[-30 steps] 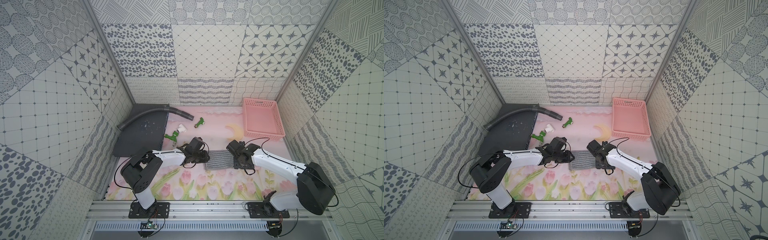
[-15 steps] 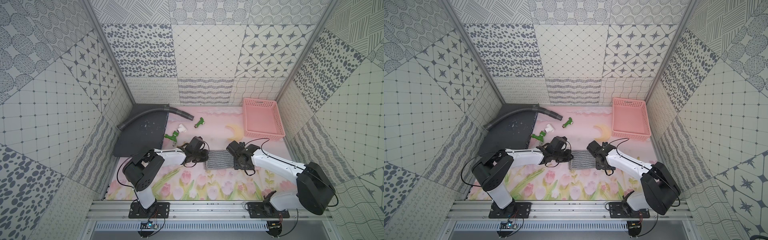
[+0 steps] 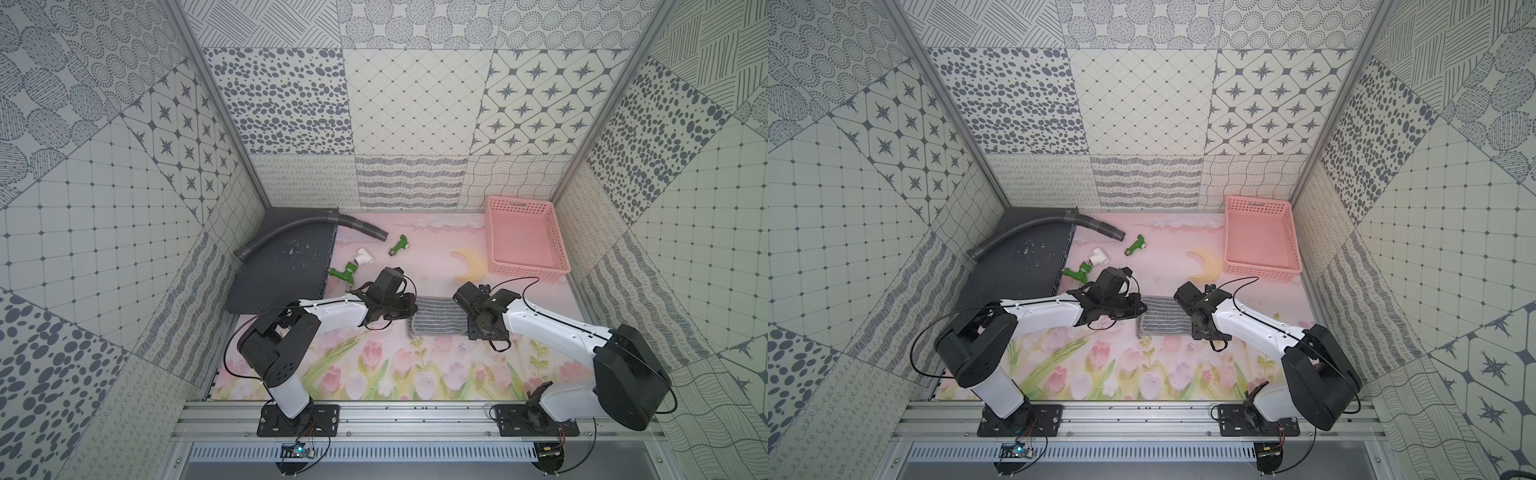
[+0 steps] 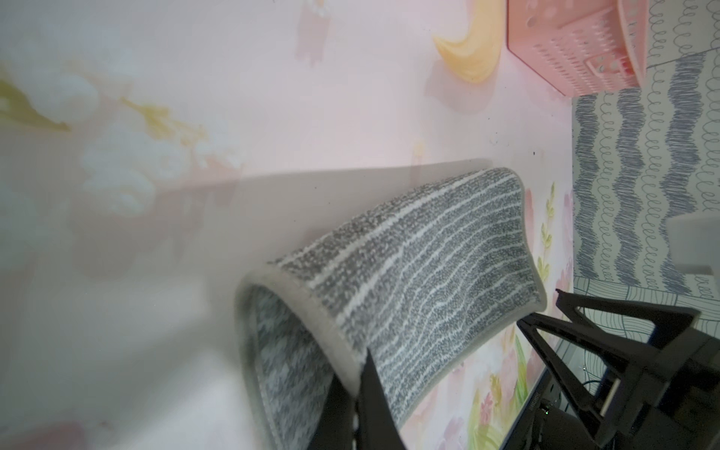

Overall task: Fold the square dishcloth
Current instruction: Fold the cleaning item at the center of the board.

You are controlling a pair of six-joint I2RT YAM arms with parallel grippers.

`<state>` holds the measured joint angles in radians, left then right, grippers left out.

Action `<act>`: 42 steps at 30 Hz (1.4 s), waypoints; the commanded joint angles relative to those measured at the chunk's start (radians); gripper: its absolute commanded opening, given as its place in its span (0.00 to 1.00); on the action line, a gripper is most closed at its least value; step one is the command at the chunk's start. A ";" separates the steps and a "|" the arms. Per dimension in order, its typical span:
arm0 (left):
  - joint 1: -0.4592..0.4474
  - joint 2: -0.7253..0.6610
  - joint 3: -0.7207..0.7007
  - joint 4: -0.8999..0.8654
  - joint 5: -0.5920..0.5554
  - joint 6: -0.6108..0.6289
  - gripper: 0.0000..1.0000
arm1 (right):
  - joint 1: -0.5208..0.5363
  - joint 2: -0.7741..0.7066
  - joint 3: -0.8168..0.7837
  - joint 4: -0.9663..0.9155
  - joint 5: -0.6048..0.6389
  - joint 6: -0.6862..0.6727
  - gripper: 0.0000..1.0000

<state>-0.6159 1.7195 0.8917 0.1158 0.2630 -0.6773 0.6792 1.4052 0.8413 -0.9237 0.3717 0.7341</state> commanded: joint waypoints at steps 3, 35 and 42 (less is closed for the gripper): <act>0.012 -0.011 0.008 -0.002 0.022 0.030 0.00 | 0.005 -0.023 -0.005 0.011 0.012 0.012 0.63; 0.084 0.075 -0.019 0.025 -0.035 0.050 0.00 | -0.006 0.043 -0.029 0.016 0.048 0.030 0.73; 0.084 0.046 -0.019 0.022 -0.015 0.050 0.10 | -0.013 -0.017 -0.018 0.009 0.021 0.013 0.72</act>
<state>-0.5426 1.7863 0.8768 0.1173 0.2382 -0.6514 0.6716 1.4399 0.8177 -0.9161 0.3935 0.7479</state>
